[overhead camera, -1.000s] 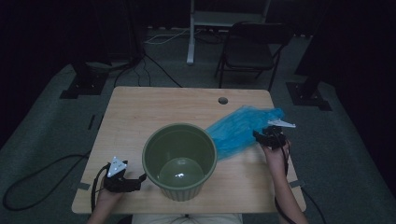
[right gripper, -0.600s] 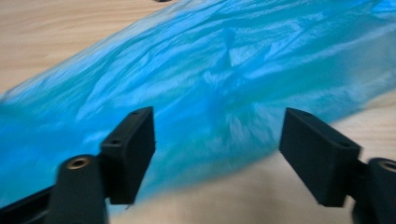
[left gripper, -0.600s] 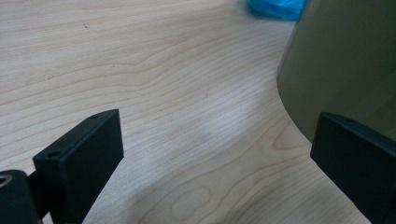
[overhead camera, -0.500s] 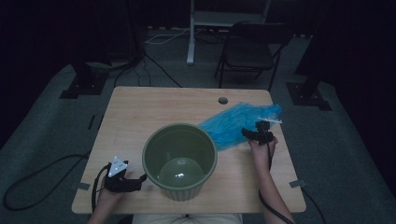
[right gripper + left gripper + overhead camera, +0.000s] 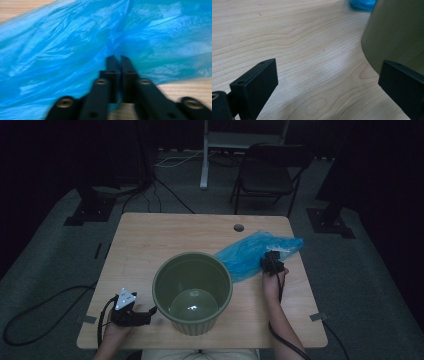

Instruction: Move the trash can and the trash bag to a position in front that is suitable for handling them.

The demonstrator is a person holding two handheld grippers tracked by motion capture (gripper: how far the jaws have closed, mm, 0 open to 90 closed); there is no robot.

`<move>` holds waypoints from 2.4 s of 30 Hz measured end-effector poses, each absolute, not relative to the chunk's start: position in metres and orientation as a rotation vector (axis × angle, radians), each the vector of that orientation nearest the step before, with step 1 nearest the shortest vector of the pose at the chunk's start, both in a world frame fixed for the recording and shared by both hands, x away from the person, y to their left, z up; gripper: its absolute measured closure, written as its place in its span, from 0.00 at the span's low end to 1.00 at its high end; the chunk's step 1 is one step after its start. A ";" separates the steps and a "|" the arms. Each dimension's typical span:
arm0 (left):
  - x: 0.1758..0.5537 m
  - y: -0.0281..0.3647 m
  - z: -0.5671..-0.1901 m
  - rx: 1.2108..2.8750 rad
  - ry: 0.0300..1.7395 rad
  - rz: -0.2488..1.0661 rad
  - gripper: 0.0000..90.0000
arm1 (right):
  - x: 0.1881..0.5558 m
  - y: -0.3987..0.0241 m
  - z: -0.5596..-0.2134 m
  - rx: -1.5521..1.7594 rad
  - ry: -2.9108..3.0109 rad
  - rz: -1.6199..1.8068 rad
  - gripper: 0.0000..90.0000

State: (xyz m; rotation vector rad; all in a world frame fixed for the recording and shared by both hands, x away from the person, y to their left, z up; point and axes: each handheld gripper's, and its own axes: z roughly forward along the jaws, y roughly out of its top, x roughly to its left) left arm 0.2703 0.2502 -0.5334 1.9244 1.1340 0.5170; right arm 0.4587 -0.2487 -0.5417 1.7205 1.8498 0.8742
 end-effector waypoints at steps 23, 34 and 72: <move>0.272 0.248 -0.533 1.921 1.134 0.515 0.03 | 0.359 -0.351 -0.507 1.307 2.390 1.155 1.00; 0.271 0.250 -0.532 1.914 1.138 0.519 0.03 | 0.356 -0.368 -0.498 1.690 1.951 1.033 0.43; 0.272 0.252 -0.533 1.918 1.140 0.519 0.03 | 0.374 -0.361 -0.510 1.584 2.149 1.085 1.00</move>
